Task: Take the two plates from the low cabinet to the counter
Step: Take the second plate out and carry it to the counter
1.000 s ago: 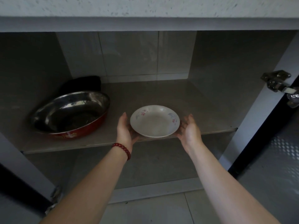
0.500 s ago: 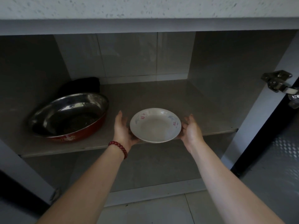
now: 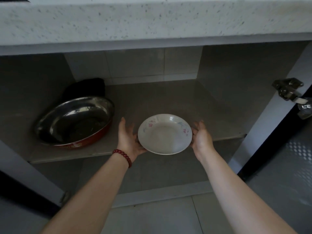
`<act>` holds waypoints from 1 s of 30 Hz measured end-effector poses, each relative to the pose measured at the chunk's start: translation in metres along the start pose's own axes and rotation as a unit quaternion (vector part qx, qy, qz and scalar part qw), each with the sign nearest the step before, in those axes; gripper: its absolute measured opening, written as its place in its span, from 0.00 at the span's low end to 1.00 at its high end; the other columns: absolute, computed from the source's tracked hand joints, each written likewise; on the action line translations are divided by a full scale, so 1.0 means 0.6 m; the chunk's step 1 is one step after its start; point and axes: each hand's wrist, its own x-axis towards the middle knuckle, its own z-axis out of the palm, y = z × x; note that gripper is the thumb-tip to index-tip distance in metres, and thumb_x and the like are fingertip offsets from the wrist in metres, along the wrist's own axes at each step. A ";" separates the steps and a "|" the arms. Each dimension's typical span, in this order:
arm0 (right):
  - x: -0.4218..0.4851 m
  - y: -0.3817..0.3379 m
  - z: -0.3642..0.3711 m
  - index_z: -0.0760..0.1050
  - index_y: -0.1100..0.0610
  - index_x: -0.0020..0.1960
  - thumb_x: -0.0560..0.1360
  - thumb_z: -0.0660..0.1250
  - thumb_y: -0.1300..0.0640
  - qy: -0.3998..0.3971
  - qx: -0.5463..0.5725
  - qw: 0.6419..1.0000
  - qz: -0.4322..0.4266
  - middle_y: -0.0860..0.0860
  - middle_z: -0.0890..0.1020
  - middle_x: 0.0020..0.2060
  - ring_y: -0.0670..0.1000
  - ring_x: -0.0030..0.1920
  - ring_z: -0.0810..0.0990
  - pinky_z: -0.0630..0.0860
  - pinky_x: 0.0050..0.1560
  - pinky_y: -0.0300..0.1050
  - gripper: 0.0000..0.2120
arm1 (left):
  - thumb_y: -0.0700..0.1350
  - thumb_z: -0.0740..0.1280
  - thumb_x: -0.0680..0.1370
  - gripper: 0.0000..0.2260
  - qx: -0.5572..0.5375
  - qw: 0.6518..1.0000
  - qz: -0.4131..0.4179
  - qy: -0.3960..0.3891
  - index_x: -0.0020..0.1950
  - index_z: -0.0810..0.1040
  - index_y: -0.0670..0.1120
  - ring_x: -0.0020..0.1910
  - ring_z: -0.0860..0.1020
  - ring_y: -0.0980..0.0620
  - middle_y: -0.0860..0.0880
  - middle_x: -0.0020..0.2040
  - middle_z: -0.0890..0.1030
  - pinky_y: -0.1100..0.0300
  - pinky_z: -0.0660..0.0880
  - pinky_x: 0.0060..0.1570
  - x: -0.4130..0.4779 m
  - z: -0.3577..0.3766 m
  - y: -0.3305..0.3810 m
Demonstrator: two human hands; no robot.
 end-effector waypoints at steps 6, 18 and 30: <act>-0.099 -0.056 0.004 0.66 0.52 0.70 0.79 0.51 0.42 0.053 0.000 0.997 0.050 0.52 0.74 0.67 0.49 0.56 0.74 0.69 0.55 0.49 0.24 | 0.73 0.51 0.69 0.37 -0.011 0.996 -0.070 0.045 0.74 0.58 0.58 0.63 0.71 0.38 0.45 0.72 0.67 0.42 0.74 0.46 -0.101 0.031 0.034; -0.333 -0.236 0.052 0.62 0.49 0.73 0.80 0.48 0.41 0.059 -0.079 0.982 0.161 0.51 0.68 0.71 0.54 0.69 0.67 0.62 0.68 0.56 0.25 | 0.71 0.51 0.71 0.32 -0.001 0.979 -0.132 0.158 0.72 0.62 0.60 0.66 0.68 0.39 0.47 0.73 0.65 0.42 0.72 0.50 -0.368 0.090 0.157; -0.496 -0.430 0.120 0.62 0.48 0.73 0.79 0.51 0.42 -0.061 -0.133 0.971 0.187 0.47 0.72 0.68 0.44 0.51 0.73 0.66 0.57 0.47 0.25 | 0.68 0.50 0.74 0.29 -0.061 0.967 -0.075 0.234 0.72 0.64 0.59 0.62 0.70 0.44 0.50 0.72 0.66 0.38 0.65 0.62 -0.623 0.189 0.289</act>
